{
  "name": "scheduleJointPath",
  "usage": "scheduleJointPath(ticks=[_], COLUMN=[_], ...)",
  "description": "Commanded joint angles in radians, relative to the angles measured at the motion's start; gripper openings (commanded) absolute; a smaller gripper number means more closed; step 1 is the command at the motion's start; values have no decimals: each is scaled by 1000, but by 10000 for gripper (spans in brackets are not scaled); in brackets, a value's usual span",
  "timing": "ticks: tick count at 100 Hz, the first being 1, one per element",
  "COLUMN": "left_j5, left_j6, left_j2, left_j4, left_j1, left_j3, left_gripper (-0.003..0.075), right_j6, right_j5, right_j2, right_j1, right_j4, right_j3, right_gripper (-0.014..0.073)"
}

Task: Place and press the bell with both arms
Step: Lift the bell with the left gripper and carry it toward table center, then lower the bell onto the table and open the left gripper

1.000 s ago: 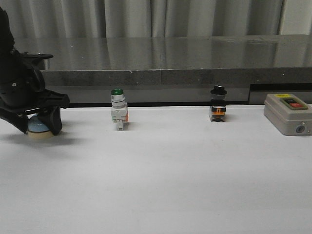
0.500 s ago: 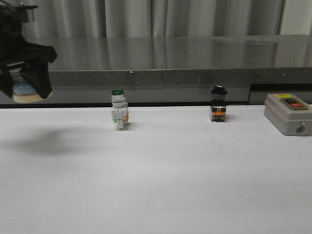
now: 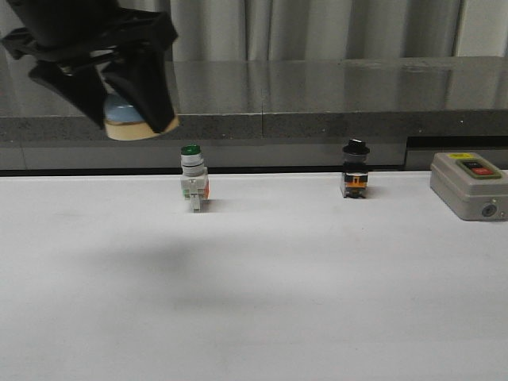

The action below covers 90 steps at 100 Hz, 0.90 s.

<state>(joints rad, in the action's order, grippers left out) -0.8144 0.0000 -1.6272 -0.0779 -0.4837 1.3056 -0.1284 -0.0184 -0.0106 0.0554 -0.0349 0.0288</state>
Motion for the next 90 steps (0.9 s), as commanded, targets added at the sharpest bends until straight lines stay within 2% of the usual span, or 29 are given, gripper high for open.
scheduleJointPath(ticks=[1,44,79,90], left_j5=[71,288,324,315], left_j6=[0,0,0,0], left_j2=[15,-193,-310,-314], left_j4=[-17,-17,-17,-17], left_j1=[-61,-285,-324,-324], left_j3=[22,22,22,22], left_gripper=[280,280,281,307], right_j6=[3,3,3,3], right_j5=[84,84,84,84], right_j2=[-16,-16,-16,-16], right_j1=[-4,-4,-4,-4], right_j4=[6,6,6,6], right_j3=[-20,-20,-20,-20], right_gripper=[-64,-64,-64,-64])
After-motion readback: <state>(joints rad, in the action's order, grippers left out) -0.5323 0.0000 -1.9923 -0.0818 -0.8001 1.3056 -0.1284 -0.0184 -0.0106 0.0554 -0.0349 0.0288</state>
